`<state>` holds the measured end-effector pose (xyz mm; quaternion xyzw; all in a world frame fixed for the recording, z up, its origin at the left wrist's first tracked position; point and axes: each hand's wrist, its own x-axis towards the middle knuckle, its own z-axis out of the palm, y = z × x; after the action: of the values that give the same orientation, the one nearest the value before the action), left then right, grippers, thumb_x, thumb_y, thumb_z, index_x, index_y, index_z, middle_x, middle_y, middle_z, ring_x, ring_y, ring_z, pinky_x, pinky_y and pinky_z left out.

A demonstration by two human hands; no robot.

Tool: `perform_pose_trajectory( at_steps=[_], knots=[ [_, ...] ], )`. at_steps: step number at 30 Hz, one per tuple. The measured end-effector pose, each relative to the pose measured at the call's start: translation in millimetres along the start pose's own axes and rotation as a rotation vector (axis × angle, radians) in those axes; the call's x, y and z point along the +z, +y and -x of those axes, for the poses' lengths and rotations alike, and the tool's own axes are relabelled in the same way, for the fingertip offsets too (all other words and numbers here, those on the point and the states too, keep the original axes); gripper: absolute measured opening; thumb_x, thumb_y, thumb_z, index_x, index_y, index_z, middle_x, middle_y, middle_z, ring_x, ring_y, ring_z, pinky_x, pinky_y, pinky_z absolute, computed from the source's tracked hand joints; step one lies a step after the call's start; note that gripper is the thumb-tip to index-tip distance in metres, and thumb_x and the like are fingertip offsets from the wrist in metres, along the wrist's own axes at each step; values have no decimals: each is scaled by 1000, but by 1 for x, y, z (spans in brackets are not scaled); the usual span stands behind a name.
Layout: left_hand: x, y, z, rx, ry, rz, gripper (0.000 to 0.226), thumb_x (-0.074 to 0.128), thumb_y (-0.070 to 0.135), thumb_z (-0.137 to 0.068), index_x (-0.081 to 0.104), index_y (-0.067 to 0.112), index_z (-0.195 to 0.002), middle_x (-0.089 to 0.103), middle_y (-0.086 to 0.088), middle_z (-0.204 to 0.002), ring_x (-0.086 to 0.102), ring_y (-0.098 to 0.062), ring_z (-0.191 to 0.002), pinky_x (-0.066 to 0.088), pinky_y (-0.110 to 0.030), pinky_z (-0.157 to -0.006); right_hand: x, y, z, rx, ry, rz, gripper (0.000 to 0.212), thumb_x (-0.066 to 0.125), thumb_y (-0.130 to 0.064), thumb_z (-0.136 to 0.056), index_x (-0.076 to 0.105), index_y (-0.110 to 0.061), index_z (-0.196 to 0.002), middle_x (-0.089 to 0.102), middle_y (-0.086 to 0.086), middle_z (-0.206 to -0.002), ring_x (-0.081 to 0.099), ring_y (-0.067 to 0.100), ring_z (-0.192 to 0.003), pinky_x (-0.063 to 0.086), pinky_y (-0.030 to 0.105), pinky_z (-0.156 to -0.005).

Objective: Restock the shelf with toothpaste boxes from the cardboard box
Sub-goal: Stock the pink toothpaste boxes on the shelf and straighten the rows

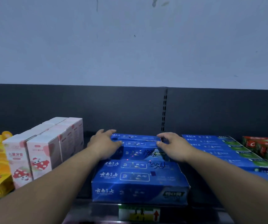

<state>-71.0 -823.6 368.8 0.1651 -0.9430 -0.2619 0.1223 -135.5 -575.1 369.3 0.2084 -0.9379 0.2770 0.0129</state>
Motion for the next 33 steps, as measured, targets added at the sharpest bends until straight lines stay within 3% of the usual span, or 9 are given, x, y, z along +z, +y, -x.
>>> perform_pose_trajectory(
  at_steps=[5,9,12,15,19,24,27,33],
  knots=[
    [10,-1,-34,-43,-108,73,87,68,56,-77,27,30,-149,12,-8,-159,34,-28,-138,31,-35,-112,0,-9,-19,40,-63,34,65,60,-45,-91,34,-30,-148,26,-3,-156,35,16,-139,30,29,-113],
    [15,-4,-46,-48,-230,172,110,73,68,-60,25,27,-150,33,-7,-152,58,-25,-116,46,-35,-101,-1,-21,-31,67,-160,41,83,68,-51,-83,25,-34,-152,23,-5,-159,33,18,-141,30,32,-115],
    [19,-4,-48,7,-238,99,101,70,68,-65,32,23,-148,37,-5,-149,50,-23,-126,40,-35,-107,0,-26,-35,68,-206,89,85,71,-55,-79,27,-38,-149,33,-7,-155,37,16,-138,33,34,-114],
    [16,2,-35,36,-268,6,99,67,73,-65,34,28,-146,39,-5,-146,52,-23,-122,41,-31,-105,-1,-30,-29,59,-221,127,80,70,-56,-79,31,-39,-147,35,-10,-152,38,14,-136,34,32,-112],
    [5,7,-12,65,-288,-130,96,52,82,-69,33,29,-147,37,-7,-148,49,-23,-127,37,-32,-108,-7,-31,-14,45,-230,93,71,66,-56,-82,38,-38,-144,40,-13,-149,42,9,-134,33,26,-111],
    [-7,14,15,77,-295,-168,79,34,75,-84,38,25,-144,42,-3,-147,42,-20,-133,33,-29,-108,-17,-35,6,57,-287,47,59,58,-60,-87,41,-42,-141,44,-15,-143,56,11,-117,48,27,-97],
    [-9,16,26,77,-282,-177,73,29,72,-88,44,24,-141,53,-2,-138,46,-19,-129,33,-26,-104,-18,-36,16,49,-299,43,59,56,-61,-87,42,-41,-141,43,-14,-146,46,9,-129,37,26,-106],
    [-7,17,49,65,-228,-177,70,28,68,-91,43,21,-142,48,-2,-144,43,-21,-132,32,-27,-106,-14,-37,40,7,-309,67,62,53,-63,-88,40,-38,-143,33,-12,-153,37,11,-137,30,28,-112]
  ],
)
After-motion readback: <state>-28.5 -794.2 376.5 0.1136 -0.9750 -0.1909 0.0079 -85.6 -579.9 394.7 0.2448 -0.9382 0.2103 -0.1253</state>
